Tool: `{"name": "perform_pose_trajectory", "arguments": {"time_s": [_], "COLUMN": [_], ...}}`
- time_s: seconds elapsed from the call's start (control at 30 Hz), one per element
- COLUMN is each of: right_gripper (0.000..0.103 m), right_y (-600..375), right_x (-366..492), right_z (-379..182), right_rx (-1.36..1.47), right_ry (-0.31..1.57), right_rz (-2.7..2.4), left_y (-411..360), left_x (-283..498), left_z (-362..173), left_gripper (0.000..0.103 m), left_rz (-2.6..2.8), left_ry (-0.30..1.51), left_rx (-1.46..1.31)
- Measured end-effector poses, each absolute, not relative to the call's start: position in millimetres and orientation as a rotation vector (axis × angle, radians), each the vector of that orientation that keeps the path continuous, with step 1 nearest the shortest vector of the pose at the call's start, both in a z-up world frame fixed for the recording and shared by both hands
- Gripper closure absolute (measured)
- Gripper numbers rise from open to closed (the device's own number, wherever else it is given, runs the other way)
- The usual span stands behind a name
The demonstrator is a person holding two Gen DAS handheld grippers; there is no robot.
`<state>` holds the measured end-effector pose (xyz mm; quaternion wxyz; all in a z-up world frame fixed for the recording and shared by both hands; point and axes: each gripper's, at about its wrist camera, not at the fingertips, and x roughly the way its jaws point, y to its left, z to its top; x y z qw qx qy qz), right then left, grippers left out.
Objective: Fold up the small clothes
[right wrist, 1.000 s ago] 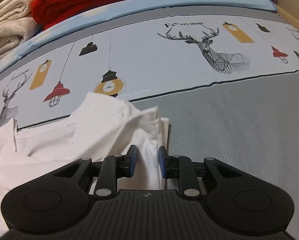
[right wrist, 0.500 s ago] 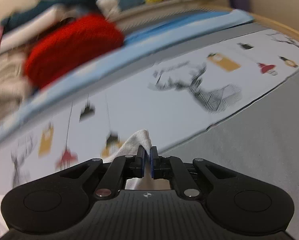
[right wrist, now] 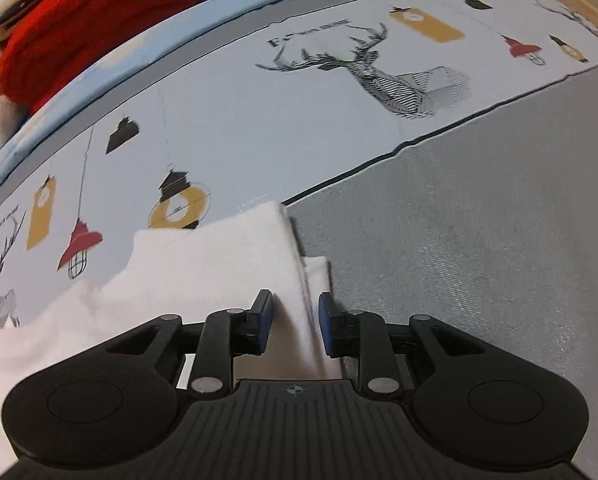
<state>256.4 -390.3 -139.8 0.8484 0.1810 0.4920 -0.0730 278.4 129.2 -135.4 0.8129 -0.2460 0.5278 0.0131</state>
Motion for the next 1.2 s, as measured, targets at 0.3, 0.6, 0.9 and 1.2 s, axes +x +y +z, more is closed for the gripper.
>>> {"name": "perform_pose_trajectory", "arguments": {"time_s": [0.3,0.6,0.9,1.2], "right_gripper": [0.097,0.069,0.064,0.080], "right_y": [-390.3,-394.3,-394.9,-399.5], "right_x": [244.9,219.0,155.9,132.2], "right_z": [-114.7,-119.4,-128.5,-136.9], "right_rx": [0.350,0.304,0.249,0.239], "right_ry": [0.847,1.038,1.232,1.254], "right_rz": [-0.204,-0.184,-0.001,0.022], "left_y": [108.6,114.5,125.5,109.8], "left_x": [269.3,233.1,174.9,152.3], "left_z": [-106.7,-104.7,-113.0,-122.6], "left_gripper": [0.096,0.057,0.056,0.069], "left_rz": [-0.018,-0.031,-0.221,-0.266], "left_ry": [0.930,1.119,1.233,1.224], "left_rx": [-0.399,-0.311,-0.309,-0.356]}}
